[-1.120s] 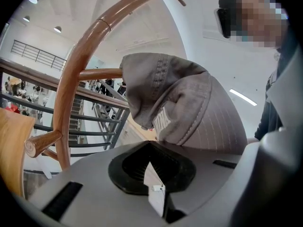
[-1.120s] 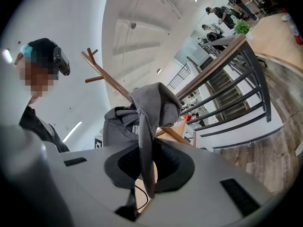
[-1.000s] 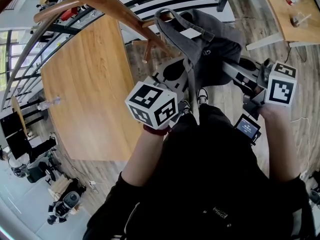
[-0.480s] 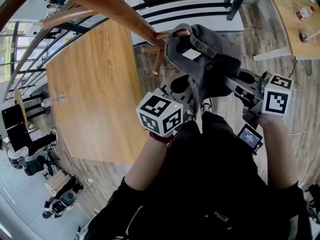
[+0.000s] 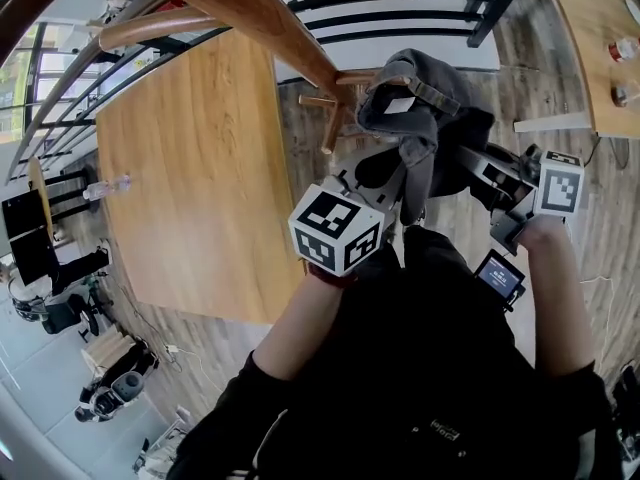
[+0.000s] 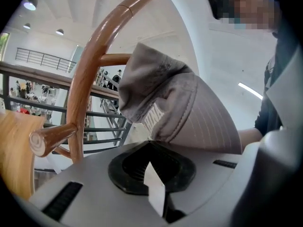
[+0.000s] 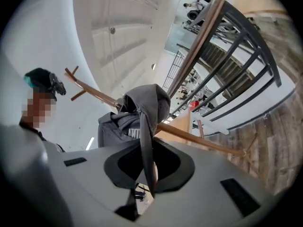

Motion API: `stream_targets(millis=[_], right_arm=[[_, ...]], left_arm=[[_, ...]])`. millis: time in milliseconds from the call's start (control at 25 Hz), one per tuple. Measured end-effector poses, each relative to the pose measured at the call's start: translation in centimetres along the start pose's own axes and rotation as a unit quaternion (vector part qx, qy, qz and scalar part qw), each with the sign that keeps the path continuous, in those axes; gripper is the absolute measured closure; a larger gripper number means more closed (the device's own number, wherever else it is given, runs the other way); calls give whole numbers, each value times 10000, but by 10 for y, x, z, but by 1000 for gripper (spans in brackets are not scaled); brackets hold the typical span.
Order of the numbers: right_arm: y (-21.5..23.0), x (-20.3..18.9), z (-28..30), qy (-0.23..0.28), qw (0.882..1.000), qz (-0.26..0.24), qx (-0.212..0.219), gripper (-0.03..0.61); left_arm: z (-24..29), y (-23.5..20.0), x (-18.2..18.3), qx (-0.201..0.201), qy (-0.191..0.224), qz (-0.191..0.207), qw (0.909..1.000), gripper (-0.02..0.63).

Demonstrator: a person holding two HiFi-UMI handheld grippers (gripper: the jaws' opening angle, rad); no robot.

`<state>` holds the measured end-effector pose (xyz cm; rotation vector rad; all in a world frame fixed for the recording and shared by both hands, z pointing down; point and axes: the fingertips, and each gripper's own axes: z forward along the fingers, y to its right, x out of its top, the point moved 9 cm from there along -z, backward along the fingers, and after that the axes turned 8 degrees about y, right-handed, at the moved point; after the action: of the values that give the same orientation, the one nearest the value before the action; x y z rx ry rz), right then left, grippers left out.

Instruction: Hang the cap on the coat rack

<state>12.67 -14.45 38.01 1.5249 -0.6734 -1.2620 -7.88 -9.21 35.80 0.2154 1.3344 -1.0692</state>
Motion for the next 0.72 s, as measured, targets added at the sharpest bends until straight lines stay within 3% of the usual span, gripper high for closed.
stream_targets(millis=[80,280,560,720], right_arm=[[-1,0,1,53,9999,139,85,538],[-16,13,8,140,9988,-48,475,538],[-18,19,18,-101,9972,-16,735,538],[0,38,30,84,9951,105,975,538]], left_arm=[[-7,4,1,-31,-26,107,9999,617],[-28,10,-1,-168,-191,254,9994,617],[-51,27,-2,-19,-191,147,9997,617],[-44,19,-2,47,-166,105,9998,617]])
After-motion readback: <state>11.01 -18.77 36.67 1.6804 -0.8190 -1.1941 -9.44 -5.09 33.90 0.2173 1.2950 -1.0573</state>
